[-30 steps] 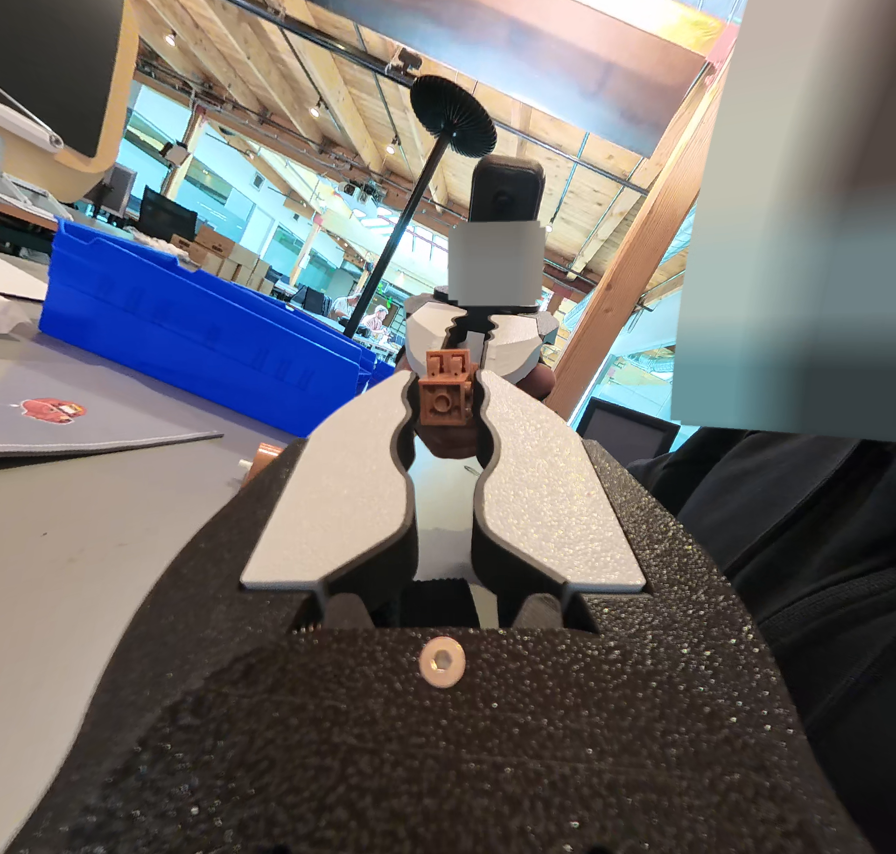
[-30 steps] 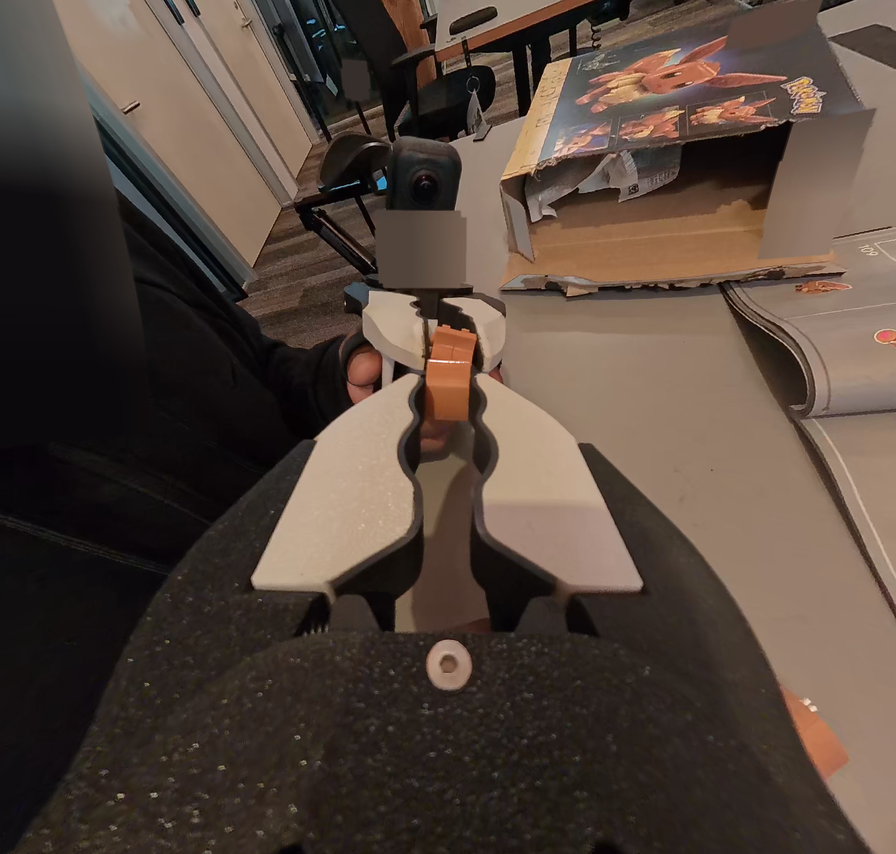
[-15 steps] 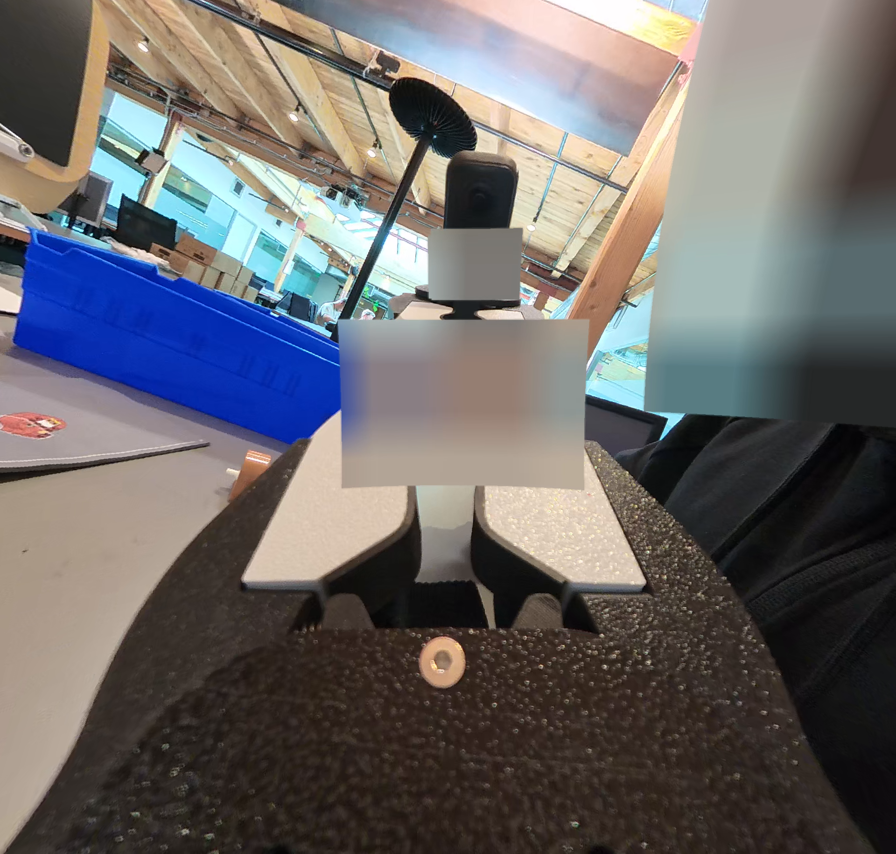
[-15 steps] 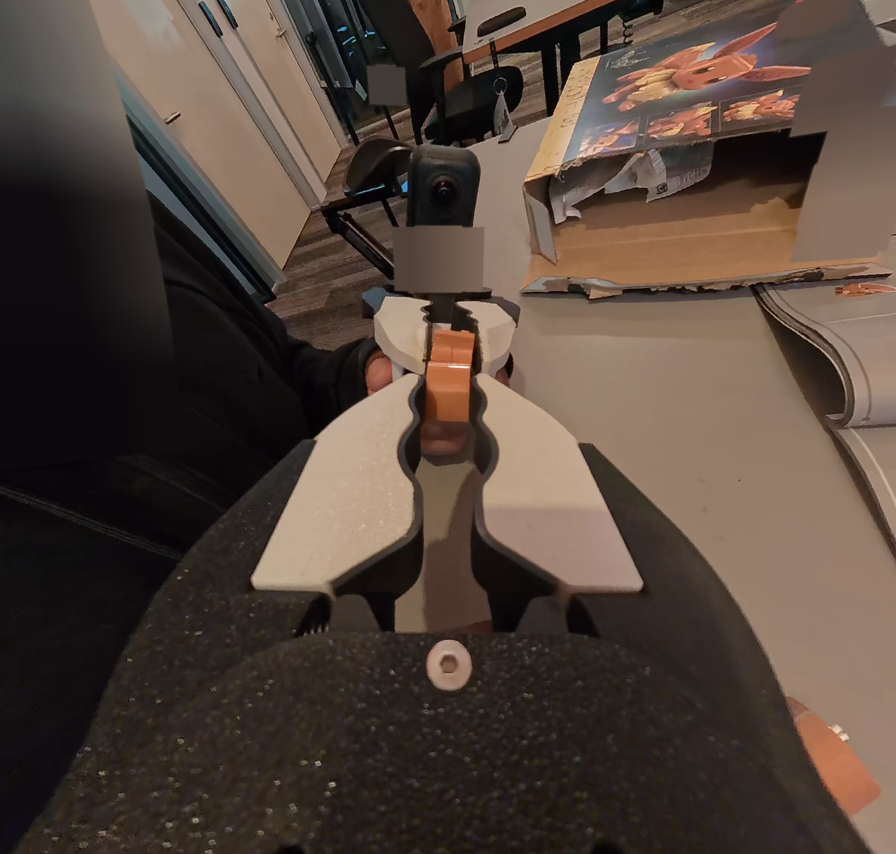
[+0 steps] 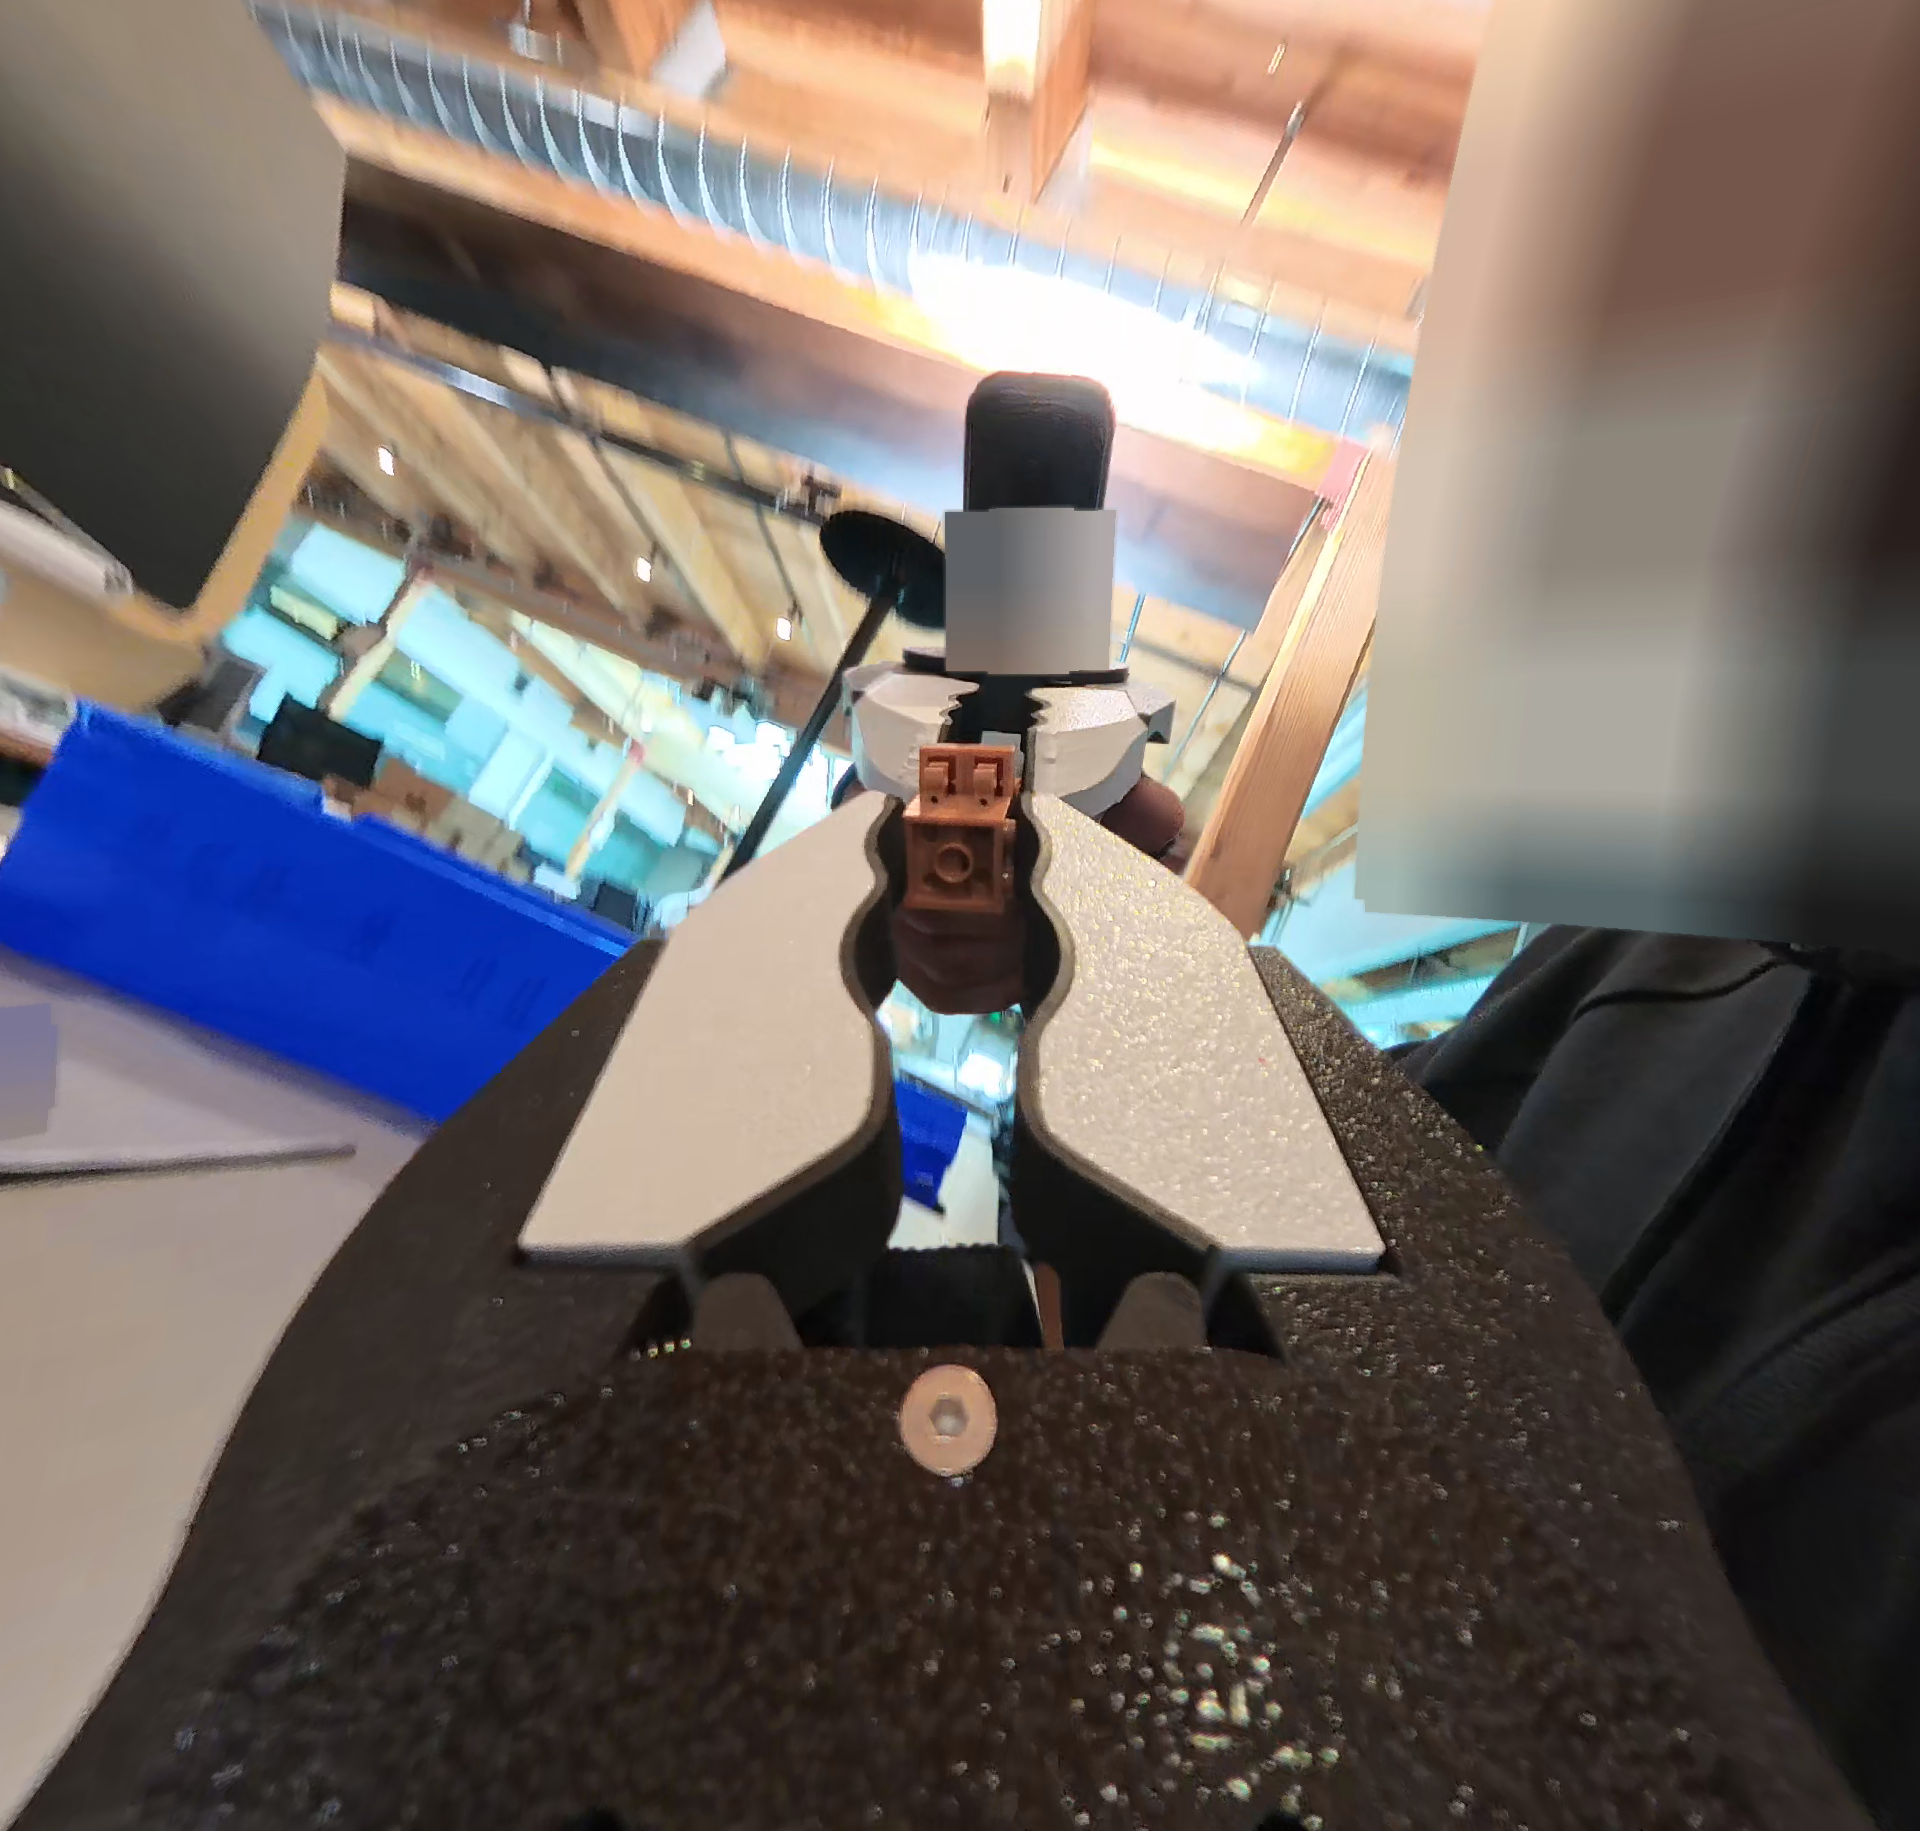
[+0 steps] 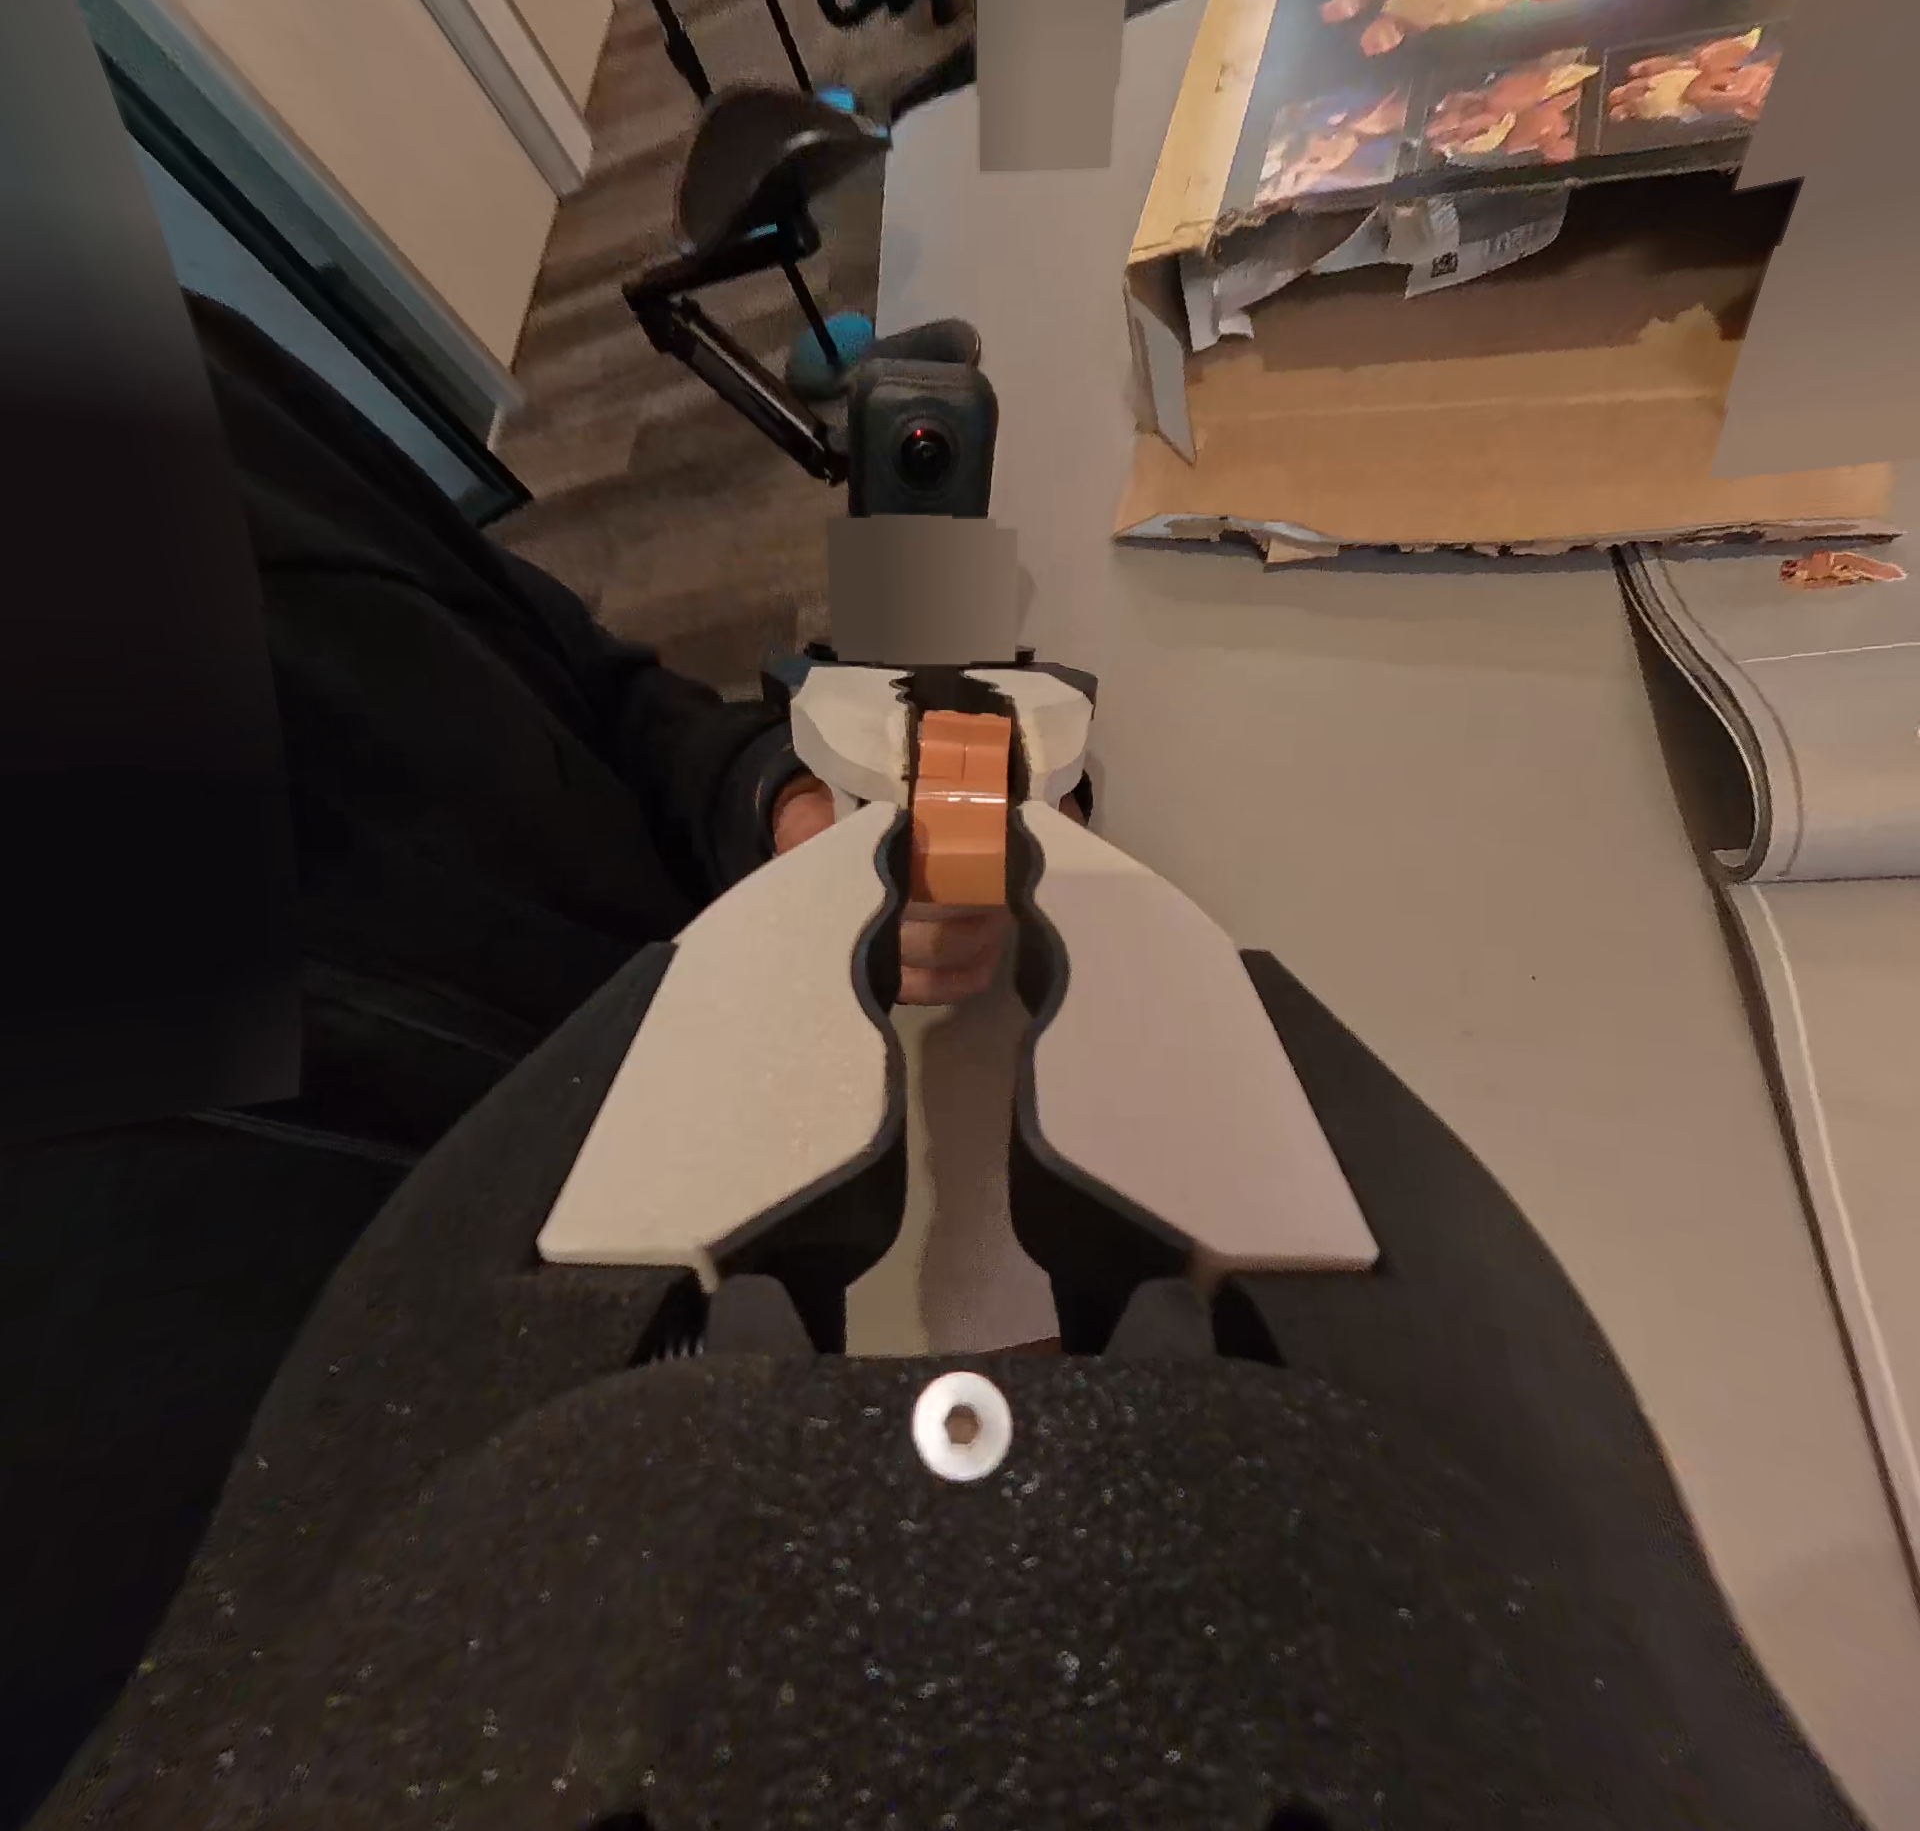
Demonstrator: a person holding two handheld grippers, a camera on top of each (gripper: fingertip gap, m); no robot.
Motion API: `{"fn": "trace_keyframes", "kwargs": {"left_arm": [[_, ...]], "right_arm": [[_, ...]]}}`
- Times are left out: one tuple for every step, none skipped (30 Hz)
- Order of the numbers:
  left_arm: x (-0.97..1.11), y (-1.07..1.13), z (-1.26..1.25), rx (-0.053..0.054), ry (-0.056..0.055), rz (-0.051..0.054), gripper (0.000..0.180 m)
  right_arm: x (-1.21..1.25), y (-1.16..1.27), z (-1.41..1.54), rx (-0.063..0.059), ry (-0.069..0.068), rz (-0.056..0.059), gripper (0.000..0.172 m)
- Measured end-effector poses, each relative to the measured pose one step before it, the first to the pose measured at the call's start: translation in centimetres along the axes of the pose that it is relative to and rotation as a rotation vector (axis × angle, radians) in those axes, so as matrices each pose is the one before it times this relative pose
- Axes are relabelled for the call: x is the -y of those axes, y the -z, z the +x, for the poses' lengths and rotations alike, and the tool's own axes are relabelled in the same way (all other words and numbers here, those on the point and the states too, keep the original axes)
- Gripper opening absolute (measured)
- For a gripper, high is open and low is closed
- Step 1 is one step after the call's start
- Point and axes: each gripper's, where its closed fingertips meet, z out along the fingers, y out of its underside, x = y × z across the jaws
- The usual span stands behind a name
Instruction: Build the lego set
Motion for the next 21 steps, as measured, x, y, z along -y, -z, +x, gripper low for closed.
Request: {"fn": "trace_keyframes", "kwargs": {"left_arm": [[0.278, 0.067, 0.209, -0.0054, -0.007, 0.0266, 0.018], [0.253, 0.091, 0.167, -0.006, -0.0002, 0.0245, 0.018], [0.193, 0.092, 0.154, -0.0084, 0.0063, 0.0199, 0.018], [0.202, 0.104, 0.142, -0.0088, 0.0103, 0.0187, 0.018], [0.172, 0.111, 0.077, -0.0054, 0.009, 0.0139, 0.018], [0.093, 0.086, 0.027, -0.0038, 0.0078, 0.0062, 0.018], [0.1, 0.081, 0.062, -0.0048, 0.0066, 0.0061, 0.018], [0.046, 0.07, 0.103, -0.0059, 0.0048, 0.0041, 0.018], [0.012, 0.065, 0.082, -0.0045, 0.0024, 0.0033, 0.018], [0.16, 0.123, 0.037, -0.0034, 0.0063, 0.0124, 0.018], [0.123, 0.084, 0.027, -0.0052, 0.011, 0.0083, 0.018], [0.065, 0.055, 0.013, -0.0033, 0.0081, 0.0046, 0.018], [0.025, 0.038, 0.019, -0.0027, 0.0047, 0.0027, 0.019], [0.103, 0.041, 0.061, -0.0057, 0.0059, 0.0082, 0.019], [0.063, 0.025, 0.023, -0.0044, 0.0079, 0.0054, 0.018], [0.054, 0.026, -0.045, -0.0002, 0.0072, 0.0038, 0.019], [0.073, 0.036, -0.036, -0.0009, 0.0071, 0.0048, 0.018], [0.115, 0.021, 0.006, -0.0036, 0.0086, 0.0072, 0.019], [0.133, 0.027, -0.002, -0.0032, 0.0076, 0.0076, 0.018], [0.125, 0.015, -0.035, -0.0018, 0.0088, 0.0063, 0.019], [0.103, 0.016, -0.066, -0.0004, 0.011, 0.0043, 0.019]], "right_arm": [[0.219, -0.062, -0.161, -0.0075, 0.0047, -0.0249, 0.017], [0.198, -0.083, -0.102, -0.0105, 0.0048, -0.0246, 0.018], [0.189, -0.105, -0.096, -0.0098, 0.0062, -0.0219, 0.019], [0.206, -0.114, -0.091, -0.0086, 0.0048, -0.0169, 0.02], [0.174, -0.144, -0.086, -0.0088, 0.0034, -0.0158, 0.02], [0.158, -0.164, -0.073, -0.0088, 0.005, -0.0125, 0.019], [0.081, -0.187, -0.099, -0.0064, 0.0063, -0.0117, 0.019], [0.034, -0.234, -0.128, -0.0034, 0.0045, -0.0105, 0.02], [0.038, -0.205, -0.106, -0.0033, 0.0025, -0.0064, 0.02], [0.117, -0.145, -0.073, -0.0029, 0.0011, 0.001, 0.02], [0.129, -0.117, -0.021, -0.0049, 0.0006, 0.0031, 0.02], [0.103, -0.102, -0.063, -0.0024, 0.0004, 0.0039, 0.022], [0.073, -0.092, -0.063, -0.0023, 0.0013, 0.001, 0.023], [0.101, -0.075, -0.073, -0.0027, 0.0053, 0.0033, 0.023], [0.116, -0.012, -0.065, -0.0038, 0.0068, 0.0045, 0.025], [0.14, 0.013, -0.031, -0.0058, 0.0083, 0.0052, 0.027], [0.233, 0.097, 0.0, -0.0102, 0.013, 0.0118, 0.029], [0.212, 0.151, 0.034, -0.0136, 0.0164, 0.0121, 0.031], [0.268, 0.223, -0.012, -0.0136, 0.0249, 0.0173, 0.035], [0.319, 0.31, -0.13, -0.0098, 0.0354, 0.0277, 0.038], [0.128, 0.346, -0.002, -0.02, 0.0426, 0.0219, 0.038]]}}
